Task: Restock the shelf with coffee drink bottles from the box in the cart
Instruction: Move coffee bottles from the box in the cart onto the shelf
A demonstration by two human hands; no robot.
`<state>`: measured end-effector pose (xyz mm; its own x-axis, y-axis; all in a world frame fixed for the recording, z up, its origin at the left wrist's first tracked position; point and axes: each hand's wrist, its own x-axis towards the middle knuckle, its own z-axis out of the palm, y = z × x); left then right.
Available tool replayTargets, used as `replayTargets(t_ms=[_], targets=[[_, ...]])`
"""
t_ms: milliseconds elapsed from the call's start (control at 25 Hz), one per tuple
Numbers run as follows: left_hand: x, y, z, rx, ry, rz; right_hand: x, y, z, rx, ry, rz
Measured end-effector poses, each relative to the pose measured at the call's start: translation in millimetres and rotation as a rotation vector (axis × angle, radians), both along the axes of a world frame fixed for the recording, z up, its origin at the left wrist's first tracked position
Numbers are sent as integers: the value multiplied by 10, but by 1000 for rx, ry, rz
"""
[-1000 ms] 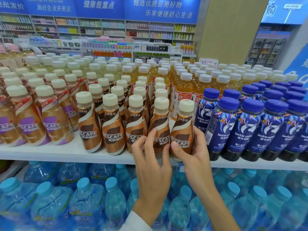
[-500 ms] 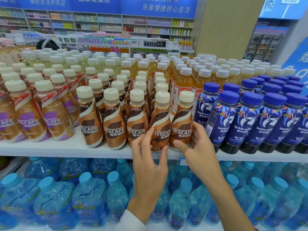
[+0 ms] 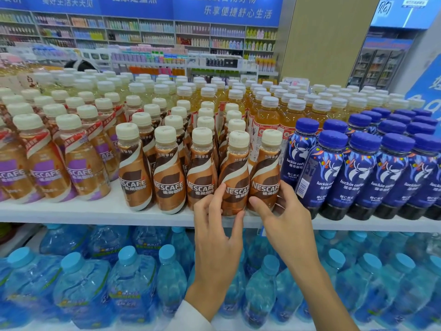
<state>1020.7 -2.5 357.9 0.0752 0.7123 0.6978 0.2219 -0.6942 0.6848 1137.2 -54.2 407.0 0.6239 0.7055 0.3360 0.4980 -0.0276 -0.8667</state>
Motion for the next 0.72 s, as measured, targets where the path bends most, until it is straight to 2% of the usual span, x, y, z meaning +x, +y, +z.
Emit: replayTargets(t_ms=[720], targets=[[-38,3,-25,-16,11,-28,154,178,-1,-23,80,125]])
